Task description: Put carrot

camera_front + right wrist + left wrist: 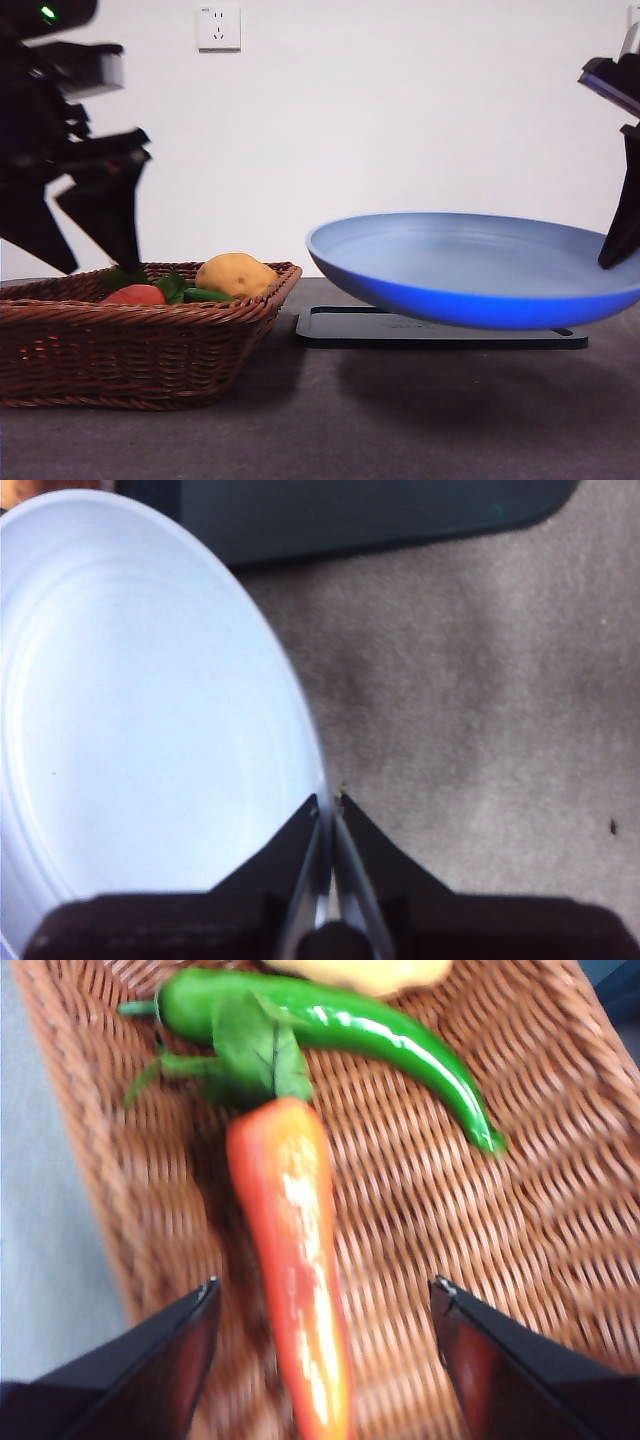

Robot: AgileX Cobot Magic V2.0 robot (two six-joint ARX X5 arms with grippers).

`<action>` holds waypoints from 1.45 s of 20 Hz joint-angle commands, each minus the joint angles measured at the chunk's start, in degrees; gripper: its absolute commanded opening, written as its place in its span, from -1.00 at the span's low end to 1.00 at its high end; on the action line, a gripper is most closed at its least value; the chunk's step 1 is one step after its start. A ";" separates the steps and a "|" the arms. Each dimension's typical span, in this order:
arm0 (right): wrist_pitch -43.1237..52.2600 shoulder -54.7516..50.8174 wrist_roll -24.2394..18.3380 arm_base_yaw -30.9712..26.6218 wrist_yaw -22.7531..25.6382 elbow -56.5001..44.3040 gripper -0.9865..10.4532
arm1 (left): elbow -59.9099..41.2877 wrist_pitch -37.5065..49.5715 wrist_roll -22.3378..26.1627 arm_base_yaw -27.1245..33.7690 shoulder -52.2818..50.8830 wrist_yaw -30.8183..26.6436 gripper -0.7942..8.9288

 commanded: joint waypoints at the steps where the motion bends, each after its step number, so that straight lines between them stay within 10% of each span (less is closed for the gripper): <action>1: 0.48 -0.07 -0.22 0.09 -0.20 0.81 -0.82 | 2.89 1.97 2.45 -0.28 4.28 -0.66 -0.09; 15: 0.48 -0.07 -0.24 0.09 -0.22 0.81 -0.82 | 7.50 0.68 3.65 -0.26 15.89 -0.07 -0.10; 23: 0.48 -0.07 -0.46 0.09 -0.20 0.81 -0.82 | 7.72 -0.96 3.65 -0.28 16.11 0.11 -0.61; 29: 0.50 -0.07 -0.46 0.09 -0.20 0.81 -0.82 | 17.64 -13.00 3.65 -0.26 16.11 13.25 -0.61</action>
